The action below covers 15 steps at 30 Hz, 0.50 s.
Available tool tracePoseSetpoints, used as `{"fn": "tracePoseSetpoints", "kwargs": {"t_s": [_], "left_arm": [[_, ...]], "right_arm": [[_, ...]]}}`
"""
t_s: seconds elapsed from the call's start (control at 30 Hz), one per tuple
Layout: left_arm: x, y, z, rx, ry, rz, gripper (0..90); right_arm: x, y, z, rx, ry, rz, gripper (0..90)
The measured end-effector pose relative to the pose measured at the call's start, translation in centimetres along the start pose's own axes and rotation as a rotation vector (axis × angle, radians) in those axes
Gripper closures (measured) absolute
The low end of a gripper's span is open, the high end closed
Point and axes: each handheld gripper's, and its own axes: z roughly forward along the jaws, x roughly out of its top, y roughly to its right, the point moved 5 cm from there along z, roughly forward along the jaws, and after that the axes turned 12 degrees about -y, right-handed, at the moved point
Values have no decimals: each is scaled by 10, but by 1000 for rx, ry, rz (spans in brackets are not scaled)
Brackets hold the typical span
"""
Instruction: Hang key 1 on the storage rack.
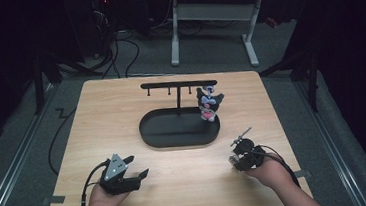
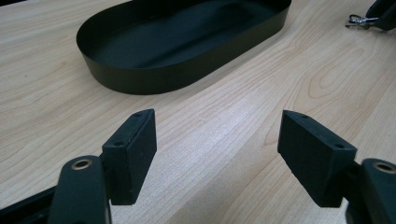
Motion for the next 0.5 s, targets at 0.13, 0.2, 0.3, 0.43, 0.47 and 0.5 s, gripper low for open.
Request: {"fn": "tracePoseSetpoints", "kwargs": {"t_s": [0.13, 0.2, 0.3, 0.43, 0.47, 0.5], "left_arm": [[0, 0, -1, 1, 4, 2, 289], [0, 0, -2, 0, 4, -2, 289], [0, 0, -2, 2, 7, -1, 289], [0, 0, -3, 1, 7, -2, 289], [0, -1, -3, 1, 7, -2, 289], [0, -1, -3, 1, 8, -4, 290]], "right_arm": [[0, 0, 2, -9, 3, -8, 686], [1, 0, 2, -18, 9, -14, 690], [3, -1, 2, -16, 12, -16, 692], [3, -2, 2, -22, 16, -7, 696], [4, -2, 2, -21, 15, -5, 696], [4, -2, 2, -16, 13, -2, 696]]}}
